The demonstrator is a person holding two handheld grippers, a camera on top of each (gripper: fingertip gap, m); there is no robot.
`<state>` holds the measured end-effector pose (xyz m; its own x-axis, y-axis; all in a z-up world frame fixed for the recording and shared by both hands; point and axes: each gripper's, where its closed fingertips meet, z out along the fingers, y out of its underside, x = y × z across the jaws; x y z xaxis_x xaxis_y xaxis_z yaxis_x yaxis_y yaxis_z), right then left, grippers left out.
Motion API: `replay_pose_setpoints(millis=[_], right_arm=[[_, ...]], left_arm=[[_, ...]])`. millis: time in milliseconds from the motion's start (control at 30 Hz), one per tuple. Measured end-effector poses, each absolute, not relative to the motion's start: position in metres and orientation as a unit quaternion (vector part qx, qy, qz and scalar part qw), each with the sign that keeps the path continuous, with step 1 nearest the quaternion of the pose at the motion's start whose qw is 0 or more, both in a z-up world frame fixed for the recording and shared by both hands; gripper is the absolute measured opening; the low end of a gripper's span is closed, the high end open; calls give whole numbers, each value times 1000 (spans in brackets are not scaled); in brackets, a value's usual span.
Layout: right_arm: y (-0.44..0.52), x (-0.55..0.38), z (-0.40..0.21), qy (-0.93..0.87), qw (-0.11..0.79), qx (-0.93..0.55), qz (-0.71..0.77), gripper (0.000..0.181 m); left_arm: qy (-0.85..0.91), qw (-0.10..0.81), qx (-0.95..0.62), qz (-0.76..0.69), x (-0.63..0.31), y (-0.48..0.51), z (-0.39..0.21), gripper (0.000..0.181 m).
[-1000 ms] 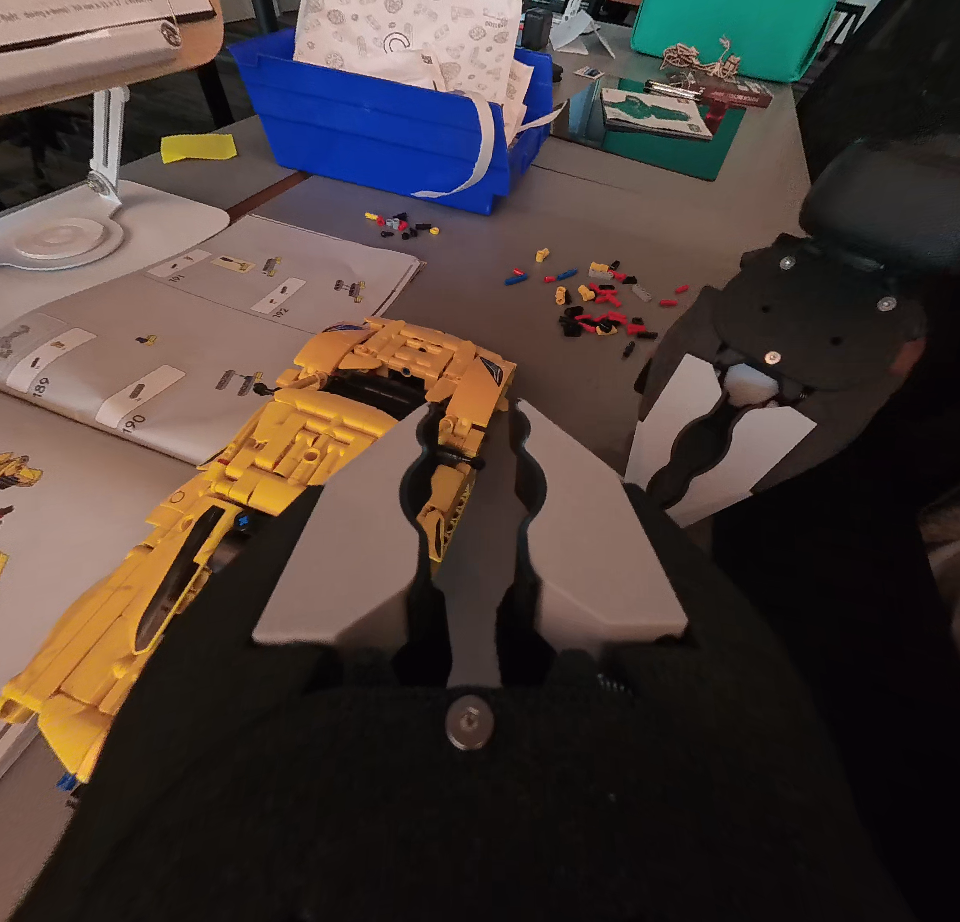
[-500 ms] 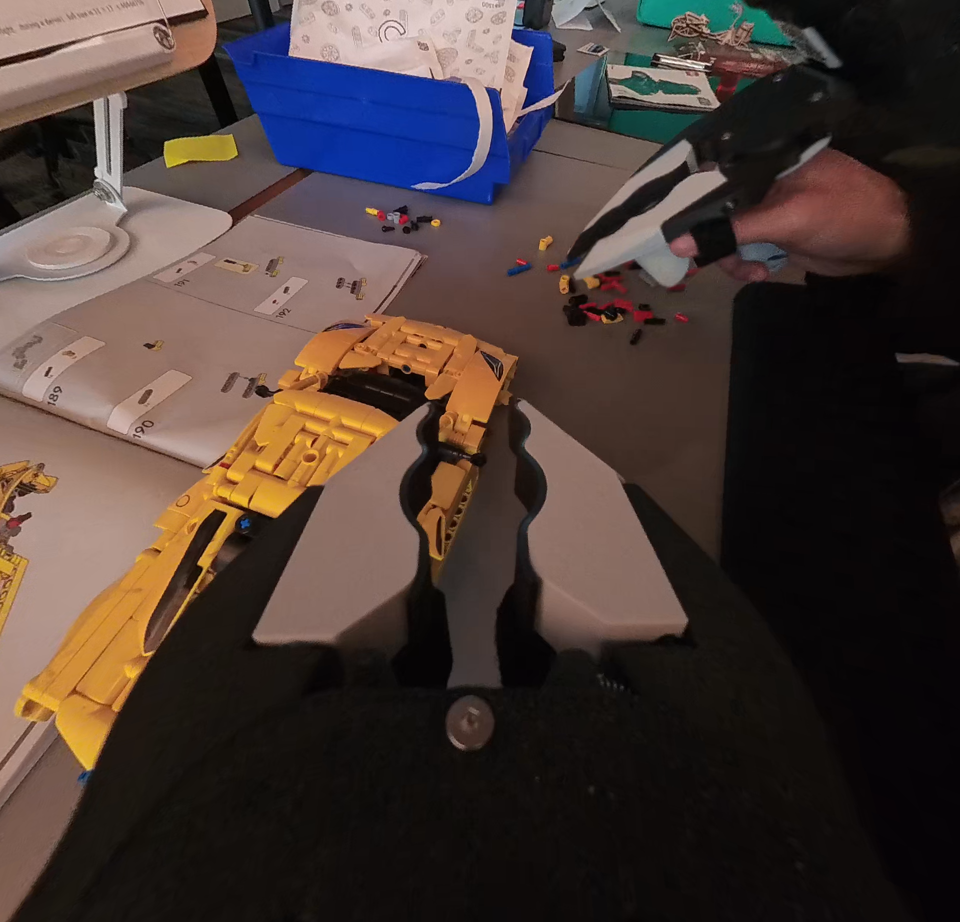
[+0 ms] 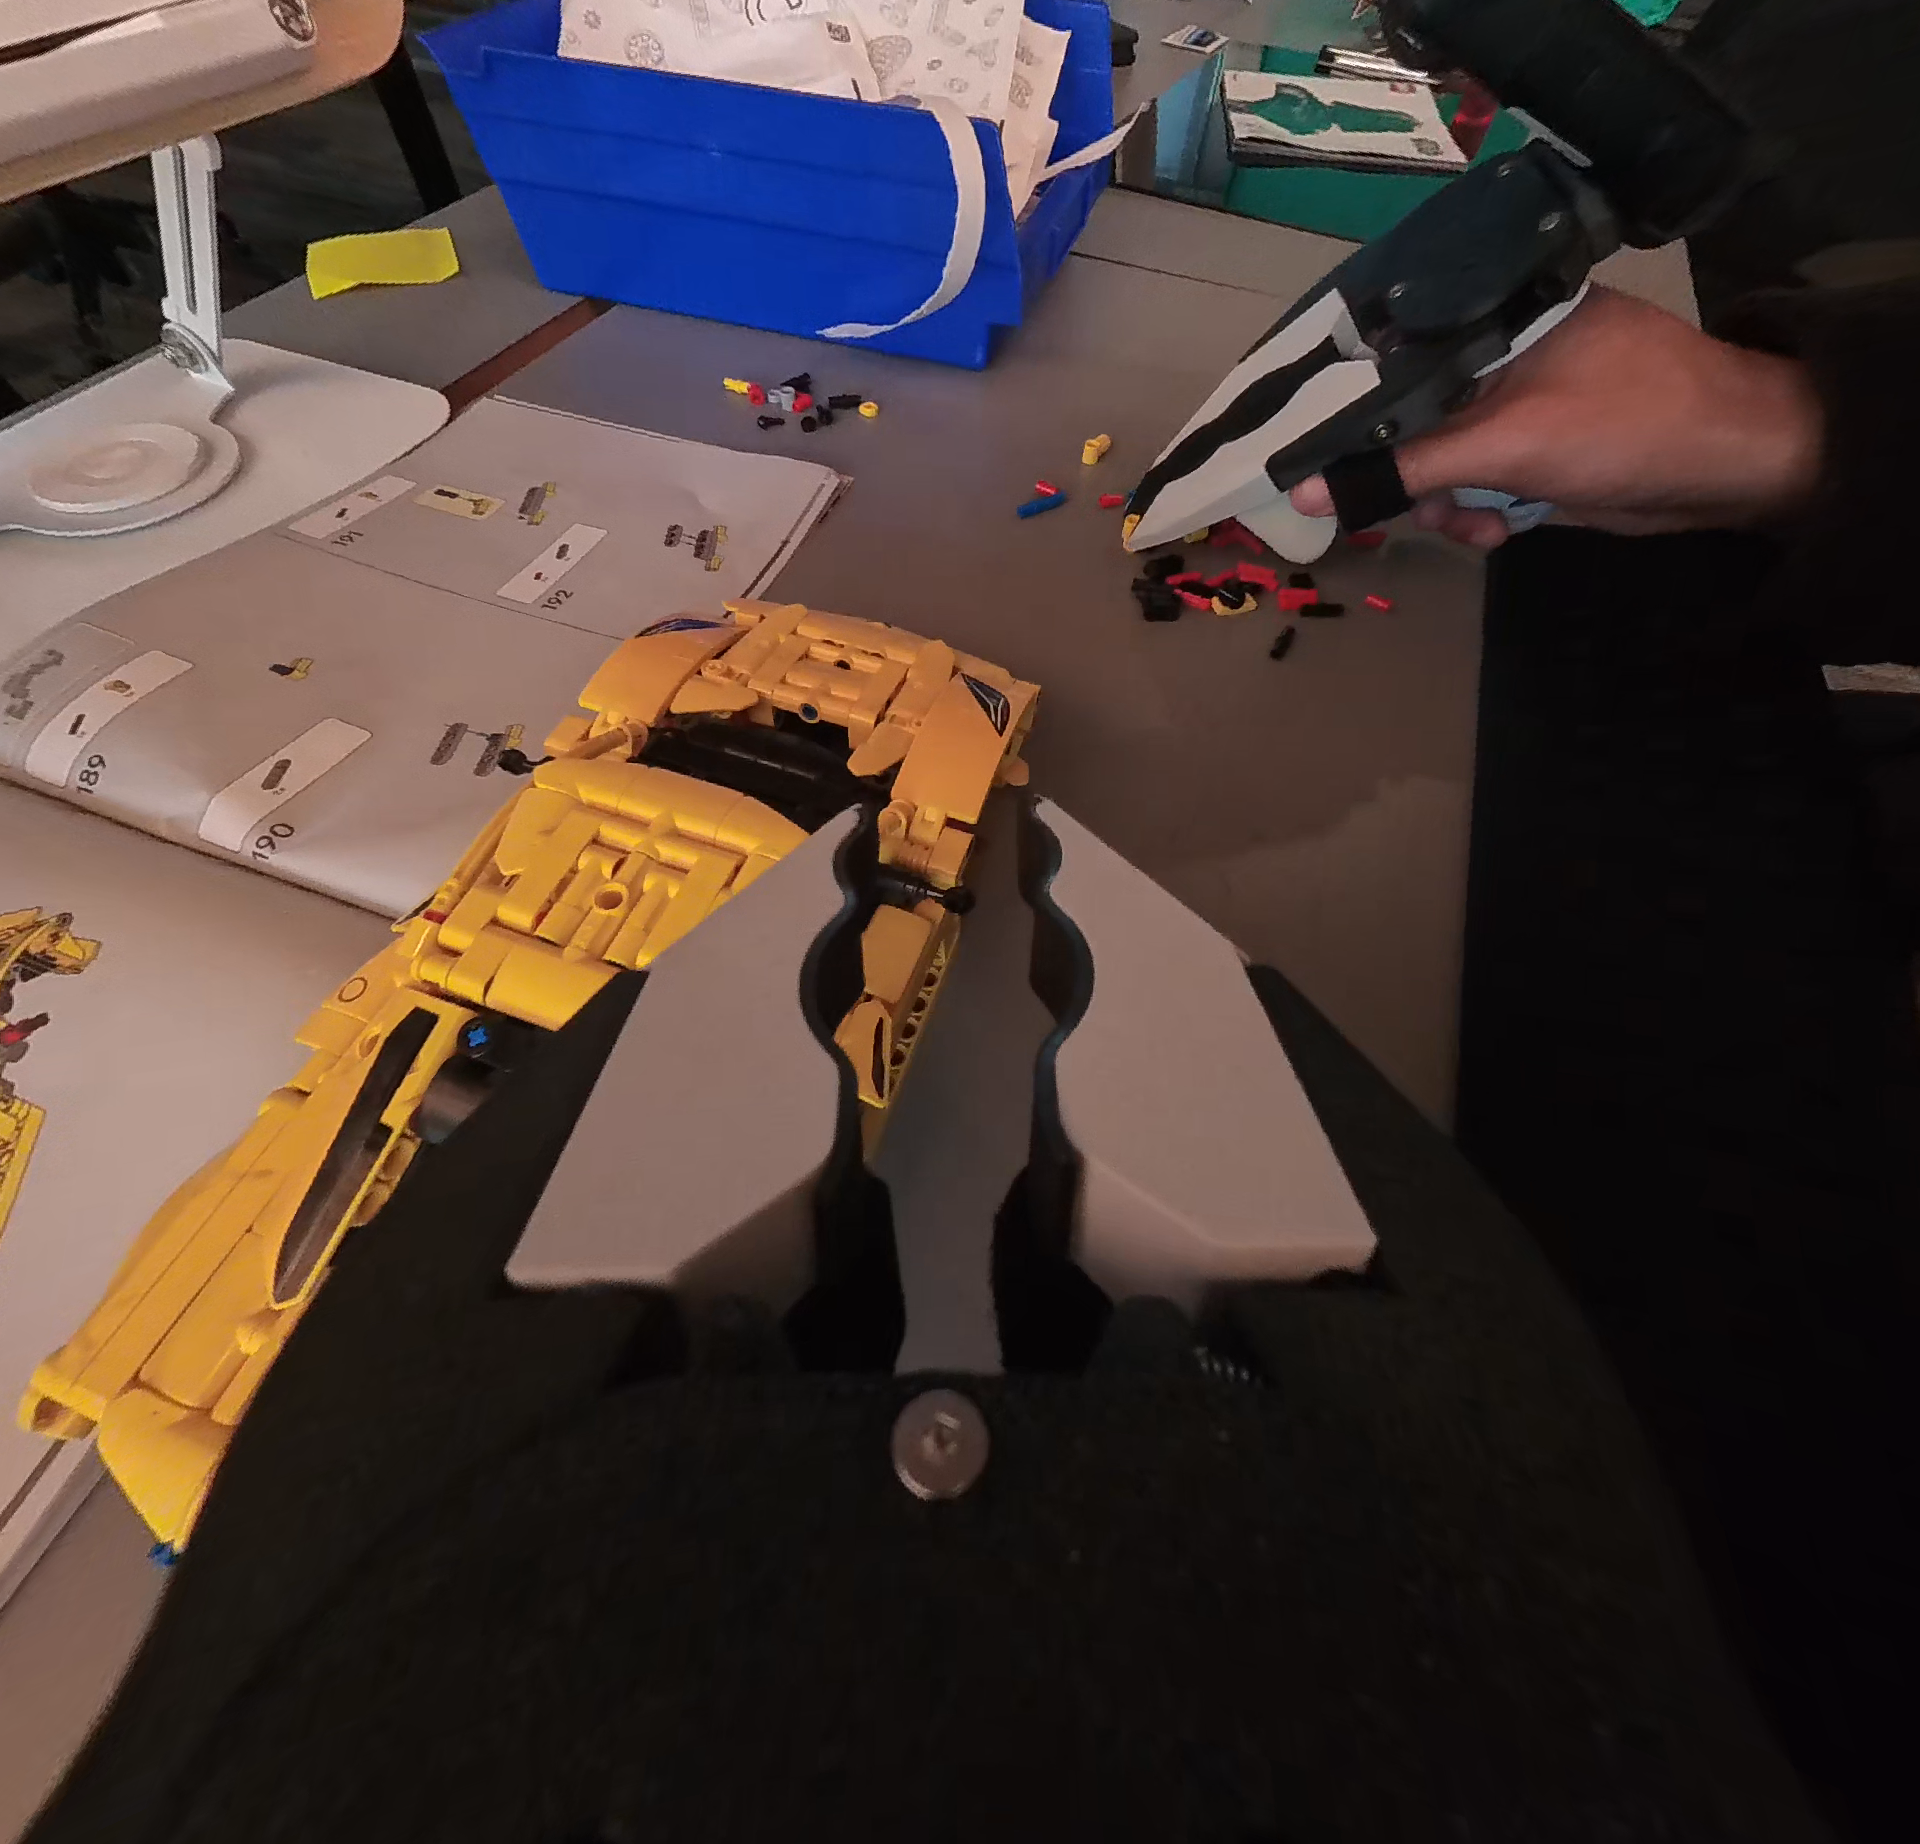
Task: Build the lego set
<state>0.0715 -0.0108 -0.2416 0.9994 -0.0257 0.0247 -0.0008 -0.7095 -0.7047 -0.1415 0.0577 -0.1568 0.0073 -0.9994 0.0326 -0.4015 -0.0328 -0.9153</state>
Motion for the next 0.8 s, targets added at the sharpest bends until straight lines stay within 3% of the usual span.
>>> replay_pose_setpoints(millis=[267, 400, 533, 800], right_arm=[[13, 32, -198, -86, 475, -876, -12, 15], [31, -37, -150, -111, 582, -792, 147, 14], [49, -70, -147, -63, 543, -792, 272, 15], [58, -111, -144, -70, 522, -802, 282, 14]], left_arm=[[576, 375, -604, -403, -141, 58, -155, 26], [586, 412, -605, -347, -144, 70, -158, 26], [600, 422, -575, -363, -140, 58, -150, 26], [641, 486, -528, -271, -136, 52, -149, 26]])
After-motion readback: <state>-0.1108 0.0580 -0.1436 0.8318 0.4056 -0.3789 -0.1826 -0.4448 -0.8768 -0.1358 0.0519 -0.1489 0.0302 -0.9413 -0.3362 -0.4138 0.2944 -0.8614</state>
